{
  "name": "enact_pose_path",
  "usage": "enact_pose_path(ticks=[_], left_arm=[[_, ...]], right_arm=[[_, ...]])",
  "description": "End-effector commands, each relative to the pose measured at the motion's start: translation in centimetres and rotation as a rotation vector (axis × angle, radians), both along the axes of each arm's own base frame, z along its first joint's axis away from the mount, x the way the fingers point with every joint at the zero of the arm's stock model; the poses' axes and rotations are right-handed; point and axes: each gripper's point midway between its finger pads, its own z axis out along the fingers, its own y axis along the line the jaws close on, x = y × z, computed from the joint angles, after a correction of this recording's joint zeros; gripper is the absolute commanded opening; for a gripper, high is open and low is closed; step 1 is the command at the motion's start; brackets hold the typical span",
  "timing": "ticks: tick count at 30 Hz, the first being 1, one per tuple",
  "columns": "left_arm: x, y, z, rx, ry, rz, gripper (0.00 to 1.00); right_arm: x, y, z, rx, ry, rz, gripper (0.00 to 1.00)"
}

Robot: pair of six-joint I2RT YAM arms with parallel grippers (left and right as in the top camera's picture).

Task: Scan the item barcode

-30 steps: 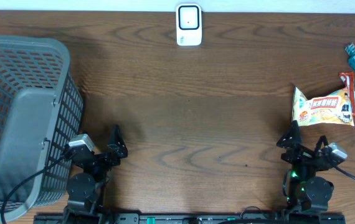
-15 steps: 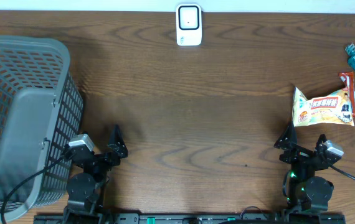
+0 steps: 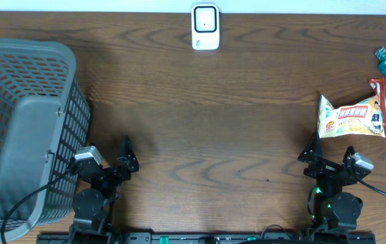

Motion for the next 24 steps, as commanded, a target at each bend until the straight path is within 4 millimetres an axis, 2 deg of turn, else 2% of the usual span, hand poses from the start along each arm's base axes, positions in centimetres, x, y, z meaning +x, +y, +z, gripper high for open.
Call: enact_pose_path(ticks=[1,11,14,20,24], left_arm=[[0.0,0.3,-1.5,0.021,0.04,0.015,0.98],[-0.1,1.6,-1.2,0.018,0.023,0.066,0.98],[-0.2,2.8,-1.1,0.05,0.021,0.13,0.98],[-0.1,2.5,-1.2,0.257,0.036,0.076,0.98],[-0.1,2.3,-1.2,0.267,0.037,0.066,0.98]], right_arm=[[0.0,0.2,-0.1,-0.018,0.004,0.009,0.99],[0.0,0.2,-0.1,-0.018,0.004,0.009,0.99],[0.0,0.2,0.0,-0.018,0.004,0.009,0.99],[0.0,0.2,-0.1,-0.018,0.004,0.009,0.99],[0.0,0.2,-0.1,-0.018,0.004,0.009,0.99]])
